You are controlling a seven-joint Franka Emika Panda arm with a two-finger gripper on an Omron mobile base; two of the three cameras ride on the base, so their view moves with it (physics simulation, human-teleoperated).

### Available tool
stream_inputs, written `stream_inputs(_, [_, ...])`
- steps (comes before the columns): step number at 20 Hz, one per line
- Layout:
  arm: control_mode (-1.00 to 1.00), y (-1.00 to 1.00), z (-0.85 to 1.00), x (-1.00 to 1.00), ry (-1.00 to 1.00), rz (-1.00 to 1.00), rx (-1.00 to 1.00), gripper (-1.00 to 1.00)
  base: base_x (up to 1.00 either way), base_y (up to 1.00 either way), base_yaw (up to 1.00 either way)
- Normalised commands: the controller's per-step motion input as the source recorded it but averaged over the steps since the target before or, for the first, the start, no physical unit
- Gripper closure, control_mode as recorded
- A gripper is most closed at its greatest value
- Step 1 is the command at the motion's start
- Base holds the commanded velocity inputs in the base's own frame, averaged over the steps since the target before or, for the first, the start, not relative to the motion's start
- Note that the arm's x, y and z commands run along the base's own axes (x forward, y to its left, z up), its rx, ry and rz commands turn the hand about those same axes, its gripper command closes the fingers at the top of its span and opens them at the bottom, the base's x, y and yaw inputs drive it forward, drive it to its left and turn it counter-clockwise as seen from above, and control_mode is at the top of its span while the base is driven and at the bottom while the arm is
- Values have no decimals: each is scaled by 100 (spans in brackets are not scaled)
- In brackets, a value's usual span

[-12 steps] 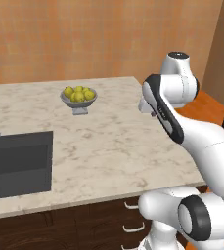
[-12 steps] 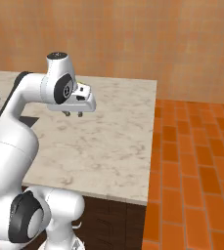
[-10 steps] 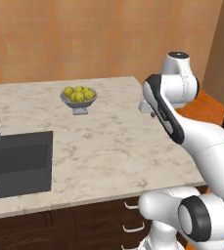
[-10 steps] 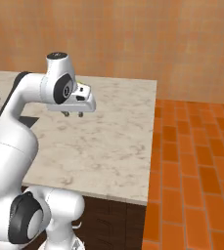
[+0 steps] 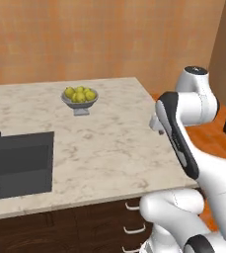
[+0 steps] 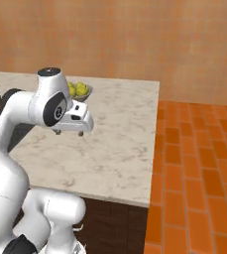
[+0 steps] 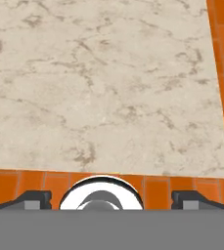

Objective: Navigate to the stand mixer.

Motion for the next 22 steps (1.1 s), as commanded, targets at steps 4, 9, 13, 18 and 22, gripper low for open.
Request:
stream_inputs(4, [100,0,0,0,0,0,0,-100,-81,3,16])
stream_inputs(9, [100,0,0,0,0,0,0,-100,-73,40,23])
stream_inputs(13, [100,0,0,0,0,0,0,-100,-18,87,39])
stream_inputs(18, [100,0,0,0,0,0,0,-100,0,96,52])
stream_inputs(22, [100,0,0,0,0,0,0,-100,5,100,51])
